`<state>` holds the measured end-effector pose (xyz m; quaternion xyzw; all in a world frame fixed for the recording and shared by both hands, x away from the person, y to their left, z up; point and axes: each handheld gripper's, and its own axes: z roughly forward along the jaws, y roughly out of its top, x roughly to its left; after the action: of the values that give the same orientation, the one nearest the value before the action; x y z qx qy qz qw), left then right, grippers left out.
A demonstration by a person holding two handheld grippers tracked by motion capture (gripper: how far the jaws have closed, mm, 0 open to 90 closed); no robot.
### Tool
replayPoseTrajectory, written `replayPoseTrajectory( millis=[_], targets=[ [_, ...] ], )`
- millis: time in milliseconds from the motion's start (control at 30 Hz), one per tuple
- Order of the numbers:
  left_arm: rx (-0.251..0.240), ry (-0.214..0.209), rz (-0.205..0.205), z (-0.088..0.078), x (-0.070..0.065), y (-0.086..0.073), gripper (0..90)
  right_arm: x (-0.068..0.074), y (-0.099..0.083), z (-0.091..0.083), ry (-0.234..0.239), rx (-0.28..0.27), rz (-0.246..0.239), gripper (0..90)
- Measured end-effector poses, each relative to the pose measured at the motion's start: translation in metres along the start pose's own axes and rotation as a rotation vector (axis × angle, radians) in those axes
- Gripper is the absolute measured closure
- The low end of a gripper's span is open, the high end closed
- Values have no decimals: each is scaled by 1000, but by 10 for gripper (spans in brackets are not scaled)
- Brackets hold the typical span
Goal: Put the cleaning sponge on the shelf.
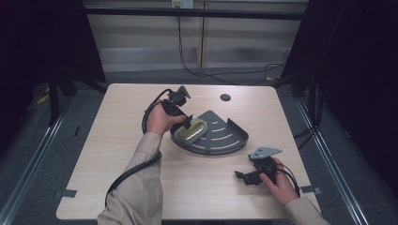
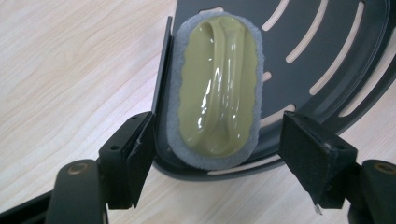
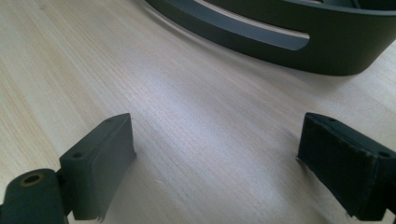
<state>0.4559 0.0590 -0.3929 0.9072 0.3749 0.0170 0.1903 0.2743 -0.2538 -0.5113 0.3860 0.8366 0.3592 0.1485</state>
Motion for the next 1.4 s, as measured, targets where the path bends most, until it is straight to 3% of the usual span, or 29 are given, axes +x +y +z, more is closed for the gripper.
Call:
replayPoseTrajectory(
  millis=[433,833,1400],
  targets=[
    [-5,-9,-14,-13,13,-27,257,0,0,0,1,1,1,99],
    [-34,-24,-32,-15,23,-59,242,0,0,0,1,2,2,100],
    [-48,-49,-28,-14,30,-99,194,0,0,0,2,2,-3,100]
  ],
)
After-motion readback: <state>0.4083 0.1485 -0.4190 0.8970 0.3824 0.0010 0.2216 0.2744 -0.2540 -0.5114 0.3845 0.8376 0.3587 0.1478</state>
